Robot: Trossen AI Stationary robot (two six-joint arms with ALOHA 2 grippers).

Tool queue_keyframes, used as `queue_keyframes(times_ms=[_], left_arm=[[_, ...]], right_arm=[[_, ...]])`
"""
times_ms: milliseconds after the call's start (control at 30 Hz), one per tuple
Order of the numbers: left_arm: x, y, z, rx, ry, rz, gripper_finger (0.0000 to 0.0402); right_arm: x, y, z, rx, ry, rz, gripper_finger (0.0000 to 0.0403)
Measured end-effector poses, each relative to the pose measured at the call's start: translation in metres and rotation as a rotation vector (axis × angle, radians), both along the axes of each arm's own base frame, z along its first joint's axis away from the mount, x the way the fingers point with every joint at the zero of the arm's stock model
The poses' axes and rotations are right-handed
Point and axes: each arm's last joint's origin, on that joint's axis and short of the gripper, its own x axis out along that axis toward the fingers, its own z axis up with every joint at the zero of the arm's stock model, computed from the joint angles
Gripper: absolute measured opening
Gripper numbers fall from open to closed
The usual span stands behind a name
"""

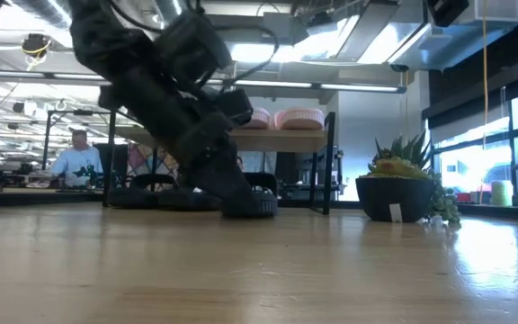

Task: Pick and place slides into the shelf
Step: Put the black slide under the shelf

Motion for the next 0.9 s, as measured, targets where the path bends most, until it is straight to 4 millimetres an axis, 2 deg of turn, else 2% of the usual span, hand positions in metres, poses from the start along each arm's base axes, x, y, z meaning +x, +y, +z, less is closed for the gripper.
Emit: queue_keyframes(times_ms=[233, 433, 567, 667, 800, 900], left_arm=[[-0.001, 0.04, -0.001, 0.004, 0.014, 0.116, 0.0156], [-0.002, 0.056, -0.001, -0.014, 0.014, 0.149, 0.0156], [-0.002, 0.052, 0.001, -0.069, 0.008, 0.085, 0.0156], [-0.001, 0.044, 0.009, -0.138, -0.018, -0.012, 0.0156], [-0.004, 0.032, 0.033, -0.23, -0.087, -0.157, 0.0156], [-0.01, 0.024, 0.063, -0.258, -0.176, -0.235, 0.0156]], right_arm=[[0.0, 0.0, 0.0, 0.001, 0.0, 0.0, 0.0236], [0.0, 0.0, 0.0, 0.001, 0.0, 0.0, 0.0236], [0.0, 0.0, 0.0, 0.006, 0.0, 0.0, 0.0236], [0.0, 0.0, 0.0, 0.025, 0.005, 0.002, 0.0236], [0.0, 0.0, 0.0, 0.054, 0.014, 0.005, 0.0236], [0.0, 0.0, 0.0, 0.052, 0.013, 0.005, 0.0236]])
